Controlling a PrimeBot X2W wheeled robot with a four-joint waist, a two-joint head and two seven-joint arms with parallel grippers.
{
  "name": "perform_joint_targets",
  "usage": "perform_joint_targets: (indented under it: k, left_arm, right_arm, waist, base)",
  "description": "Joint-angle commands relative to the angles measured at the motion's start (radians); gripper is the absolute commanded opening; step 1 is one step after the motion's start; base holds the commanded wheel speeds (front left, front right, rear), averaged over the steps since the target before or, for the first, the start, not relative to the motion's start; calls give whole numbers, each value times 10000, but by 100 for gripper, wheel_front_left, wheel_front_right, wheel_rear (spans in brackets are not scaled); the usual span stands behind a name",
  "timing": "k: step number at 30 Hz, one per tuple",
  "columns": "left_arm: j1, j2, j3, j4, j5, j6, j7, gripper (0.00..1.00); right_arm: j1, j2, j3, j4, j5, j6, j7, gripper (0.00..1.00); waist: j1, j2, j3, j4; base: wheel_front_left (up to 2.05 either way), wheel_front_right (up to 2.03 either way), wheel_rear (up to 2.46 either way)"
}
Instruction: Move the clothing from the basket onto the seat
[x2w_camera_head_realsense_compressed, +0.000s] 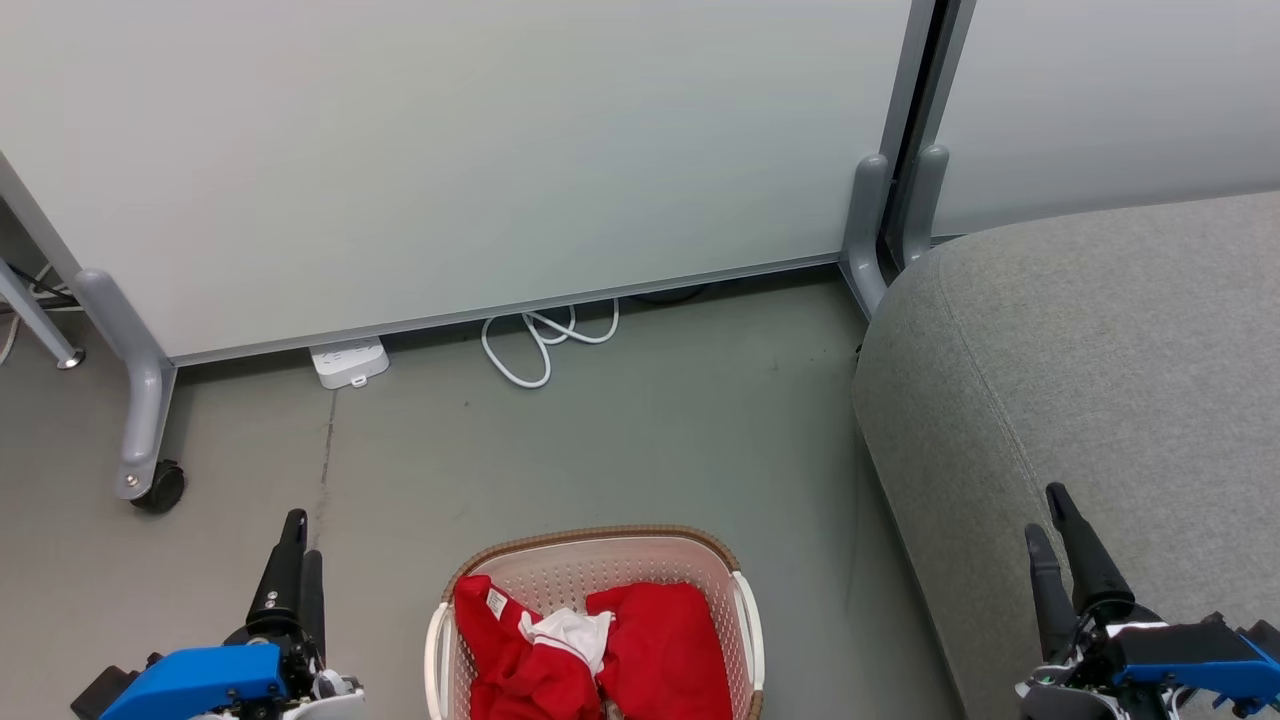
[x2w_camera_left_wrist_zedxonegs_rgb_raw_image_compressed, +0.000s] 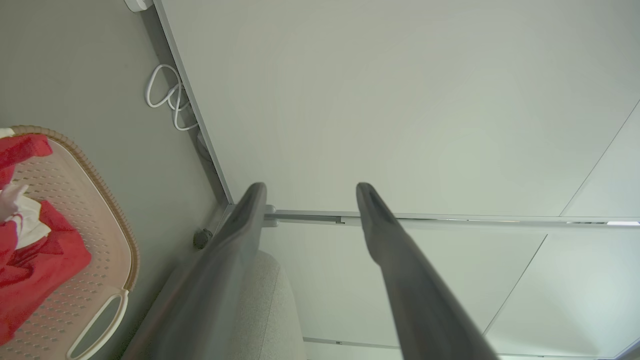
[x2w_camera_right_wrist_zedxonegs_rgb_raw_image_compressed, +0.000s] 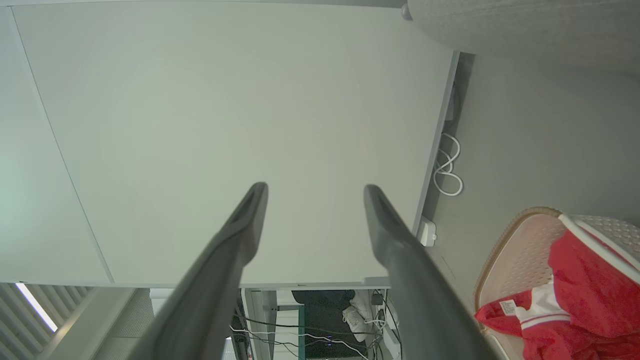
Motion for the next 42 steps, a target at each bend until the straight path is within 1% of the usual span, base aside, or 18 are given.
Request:
perform_joint_targets:
  k: [1, 8, 9, 10, 11, 13, 16, 18, 30, 42]
  left_arm:
    - [-293, 74, -61, -214, 237, 32, -119, 100]
    - [-298, 83, -254, -417, 1505, 204, -451, 100]
    - [-286, 86, -319, -486, 1876, 265, -541, 100]
    - [-286, 86, -319, -486, 1876, 265, -541, 100]
    - [-275, 93, -527, -615, 2899, 345, -757, 100]
    - [-275, 93, -527, -615, 2899, 345, -757, 100]
    - [-277, 97, -677, -696, 3599, 418, -922, 100]
    - [-280, 98, -707, -711, 3749, 426, -964, 100]
    - [-311, 111, -1106, -744, 5873, 489, -1415, 100]
    - [-270, 124, -1387, -675, 7748, 398, -1810, 100]
  right_arm:
    - [-221, -41, 93, -171, -274, 4, -128, 100]
    - [-308, -48, 203, -112, -1707, 6, -461, 100]
    - [-334, -50, 244, -121, -2149, 6, -551, 100]
    - [-334, -50, 244, -121, -2149, 6, -551, 100]
    - [-375, -55, 329, -134, -3267, 8, -766, 100]
    - [-375, -55, 329, -134, -3267, 8, -766, 100]
    - [-390, -59, 404, -170, -4007, 9, -904, 100]
    - [-394, -61, 418, -178, -4193, 9, -930, 100]
    - [-457, -73, 637, -185, -6281, 12, -1240, 100]
    - [-470, -84, 832, -269, -7959, 15, -1427, 100]
  waist:
    - [1, 0, 0, -2]
    - [1, 0, 6, -4]
    - [1, 0, 10, -3]
    - [1, 0, 10, -3]
    - [1, 0, 18, 3]
    - [1, 0, 18, 3]
    - [1, 0, 26, 8]
    - [1, 0, 27, 10]
    - [1, 0, -3, 38]
    - [1, 0, -30, 52]
  base:
    - [0, 0, 0]
    - [0, 0, 0]
    - [0, 0, 0]
    - [0, 0, 0]
    - [0, 0, 0]
    - [0, 0, 0]
    - [0, 0, 0]
    - [0, 0, 0]
    - [0, 0, 0]
    - [0, 0, 0]
